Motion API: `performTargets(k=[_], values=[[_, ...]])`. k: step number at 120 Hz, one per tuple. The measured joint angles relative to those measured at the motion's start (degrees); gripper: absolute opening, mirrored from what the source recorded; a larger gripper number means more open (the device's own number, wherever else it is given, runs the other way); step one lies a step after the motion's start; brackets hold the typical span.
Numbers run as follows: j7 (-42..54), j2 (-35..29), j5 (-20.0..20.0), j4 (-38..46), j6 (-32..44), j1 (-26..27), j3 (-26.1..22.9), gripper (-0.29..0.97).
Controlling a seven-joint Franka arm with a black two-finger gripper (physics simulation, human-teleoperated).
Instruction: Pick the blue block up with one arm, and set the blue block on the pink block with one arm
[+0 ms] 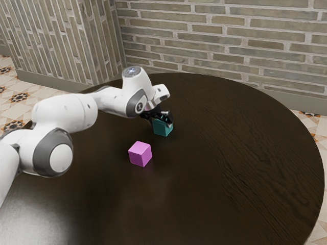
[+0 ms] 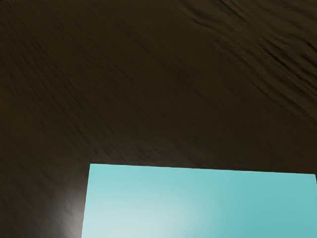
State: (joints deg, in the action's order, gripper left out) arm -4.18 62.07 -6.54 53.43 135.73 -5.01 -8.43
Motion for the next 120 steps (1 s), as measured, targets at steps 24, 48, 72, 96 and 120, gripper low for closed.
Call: performTargets(k=[24, 48, 72, 96, 120], values=[[0.6, 0.8, -0.1, -0.1, 1.7, 0.0, 0.1, 0.55], [0.6, 0.8, -0.3, -0.1, 2.4, 0.0, 0.0, 0.45], [0.4, 0.5, -0.9, -0.1, 1.4, 0.0, 0.2, 0.47], [0.5, -2.0, -2.6, -0.7, -3.2, 0.1, 0.5, 0.43], [0.2, -18.4, -3.6, 16.8, -5.2, 0.2, 0.8, 0.39]])
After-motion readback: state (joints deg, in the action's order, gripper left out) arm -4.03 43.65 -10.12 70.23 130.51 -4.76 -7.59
